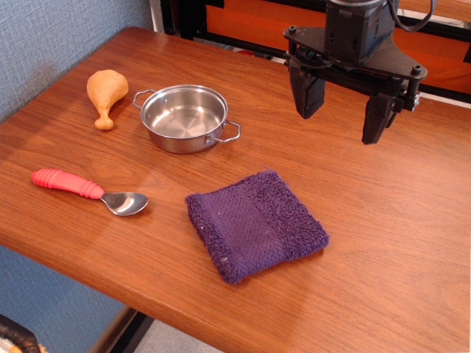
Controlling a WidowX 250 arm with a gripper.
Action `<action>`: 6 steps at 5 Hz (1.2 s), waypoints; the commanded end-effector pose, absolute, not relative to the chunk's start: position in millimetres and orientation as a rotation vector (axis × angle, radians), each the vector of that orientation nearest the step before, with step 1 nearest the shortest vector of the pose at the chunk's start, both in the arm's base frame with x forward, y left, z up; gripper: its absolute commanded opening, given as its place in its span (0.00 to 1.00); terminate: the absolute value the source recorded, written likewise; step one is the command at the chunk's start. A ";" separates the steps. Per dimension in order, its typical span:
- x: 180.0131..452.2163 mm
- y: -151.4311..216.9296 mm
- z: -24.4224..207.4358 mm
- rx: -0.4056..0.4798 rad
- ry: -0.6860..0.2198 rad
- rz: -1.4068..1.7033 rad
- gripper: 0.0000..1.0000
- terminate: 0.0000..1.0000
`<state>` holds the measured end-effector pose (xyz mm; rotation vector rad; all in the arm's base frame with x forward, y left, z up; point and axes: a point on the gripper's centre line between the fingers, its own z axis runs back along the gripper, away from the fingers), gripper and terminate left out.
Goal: Take the chicken leg piece and place it in the silver vessel.
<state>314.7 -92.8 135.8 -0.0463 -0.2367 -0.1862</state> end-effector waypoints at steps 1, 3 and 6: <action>314.7 -92.8 135.8 -0.046 -0.237 -0.186 1.00 0.00; 322.9 -35.7 132.5 0.049 -0.234 0.063 1.00 0.00; 303.1 107.2 128.7 0.188 -0.223 0.718 1.00 0.00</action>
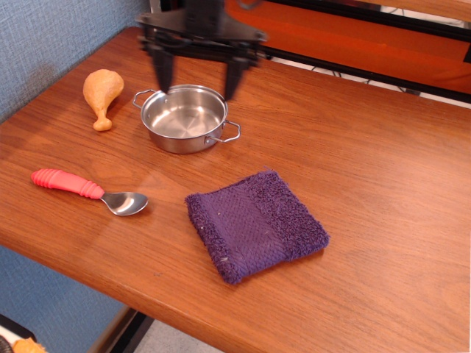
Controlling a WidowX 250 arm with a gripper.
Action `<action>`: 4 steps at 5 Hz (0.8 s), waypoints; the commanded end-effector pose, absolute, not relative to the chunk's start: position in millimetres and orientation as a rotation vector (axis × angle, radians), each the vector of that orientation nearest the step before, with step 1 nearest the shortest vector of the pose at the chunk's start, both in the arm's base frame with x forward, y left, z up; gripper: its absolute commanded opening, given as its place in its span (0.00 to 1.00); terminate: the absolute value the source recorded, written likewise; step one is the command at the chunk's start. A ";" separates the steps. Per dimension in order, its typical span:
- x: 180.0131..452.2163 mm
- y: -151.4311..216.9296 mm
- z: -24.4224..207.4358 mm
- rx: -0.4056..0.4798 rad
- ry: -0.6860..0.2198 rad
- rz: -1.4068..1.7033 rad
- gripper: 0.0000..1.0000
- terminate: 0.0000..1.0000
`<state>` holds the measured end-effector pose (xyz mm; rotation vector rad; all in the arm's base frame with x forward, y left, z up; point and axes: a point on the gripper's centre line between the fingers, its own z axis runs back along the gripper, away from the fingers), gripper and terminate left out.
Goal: Take the chicken leg piece and place it in the silver vessel.
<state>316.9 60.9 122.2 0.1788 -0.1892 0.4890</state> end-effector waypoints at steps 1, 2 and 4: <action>301.1 155.0 113.4 0.152 -0.229 0.870 1.00 0.00; 304.0 178.7 101.1 0.139 -0.253 0.949 1.00 0.00; 314.7 191.7 80.0 0.110 -0.303 0.945 1.00 0.00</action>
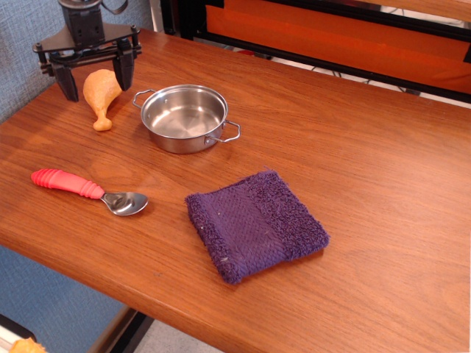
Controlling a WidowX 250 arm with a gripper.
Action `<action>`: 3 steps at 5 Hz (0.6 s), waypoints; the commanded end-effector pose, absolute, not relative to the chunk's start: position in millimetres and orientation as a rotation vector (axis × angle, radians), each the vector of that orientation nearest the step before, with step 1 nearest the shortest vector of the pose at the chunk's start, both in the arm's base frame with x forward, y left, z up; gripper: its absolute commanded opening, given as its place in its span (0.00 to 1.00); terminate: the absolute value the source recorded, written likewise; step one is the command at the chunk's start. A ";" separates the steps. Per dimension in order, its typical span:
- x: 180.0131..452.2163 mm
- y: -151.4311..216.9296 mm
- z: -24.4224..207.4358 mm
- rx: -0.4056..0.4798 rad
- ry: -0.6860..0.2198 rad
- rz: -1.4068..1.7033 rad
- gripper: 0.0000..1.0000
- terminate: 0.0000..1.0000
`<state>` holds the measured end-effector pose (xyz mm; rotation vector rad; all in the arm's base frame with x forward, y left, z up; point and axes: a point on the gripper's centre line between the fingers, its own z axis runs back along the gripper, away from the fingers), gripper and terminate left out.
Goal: Take the chicken leg piece and place it in the silver vessel.
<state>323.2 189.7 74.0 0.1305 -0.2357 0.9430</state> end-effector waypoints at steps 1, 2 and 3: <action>317.5 195.4 72.4 0.127 -0.298 0.955 1.00 0.00; 322.2 200.1 63.9 0.105 -0.298 0.966 1.00 0.00; 322.0 204.4 61.9 0.153 -0.263 0.981 1.00 0.00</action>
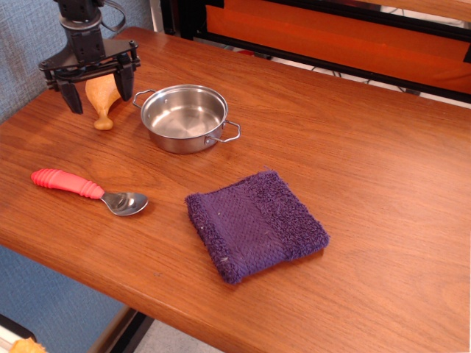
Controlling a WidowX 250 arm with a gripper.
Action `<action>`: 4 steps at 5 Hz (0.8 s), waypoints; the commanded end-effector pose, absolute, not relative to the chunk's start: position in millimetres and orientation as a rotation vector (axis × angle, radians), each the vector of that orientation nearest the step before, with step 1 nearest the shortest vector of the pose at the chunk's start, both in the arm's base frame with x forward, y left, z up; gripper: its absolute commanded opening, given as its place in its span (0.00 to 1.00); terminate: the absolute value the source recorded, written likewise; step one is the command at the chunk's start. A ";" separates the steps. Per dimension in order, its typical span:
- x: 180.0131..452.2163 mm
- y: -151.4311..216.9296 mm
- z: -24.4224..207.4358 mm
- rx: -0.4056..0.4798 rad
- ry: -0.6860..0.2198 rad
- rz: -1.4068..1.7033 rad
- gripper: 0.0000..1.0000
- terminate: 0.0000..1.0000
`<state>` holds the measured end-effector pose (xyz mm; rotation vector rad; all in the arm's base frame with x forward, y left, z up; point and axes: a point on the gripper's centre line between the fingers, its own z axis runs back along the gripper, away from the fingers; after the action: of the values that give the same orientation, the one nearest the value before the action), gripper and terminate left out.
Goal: Take the chicken leg piece and place it in the silver vessel.
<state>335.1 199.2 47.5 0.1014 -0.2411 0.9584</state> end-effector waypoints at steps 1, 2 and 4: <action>322.6 211.3 55.2 0.144 -0.246 0.990 1.00 0.00; 325.9 214.1 45.1 0.173 -0.214 1.000 1.00 0.00; 326.6 214.1 32.3 0.185 -0.181 1.002 1.00 0.00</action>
<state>337.7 218.2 15.7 0.1803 -0.1367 0.9983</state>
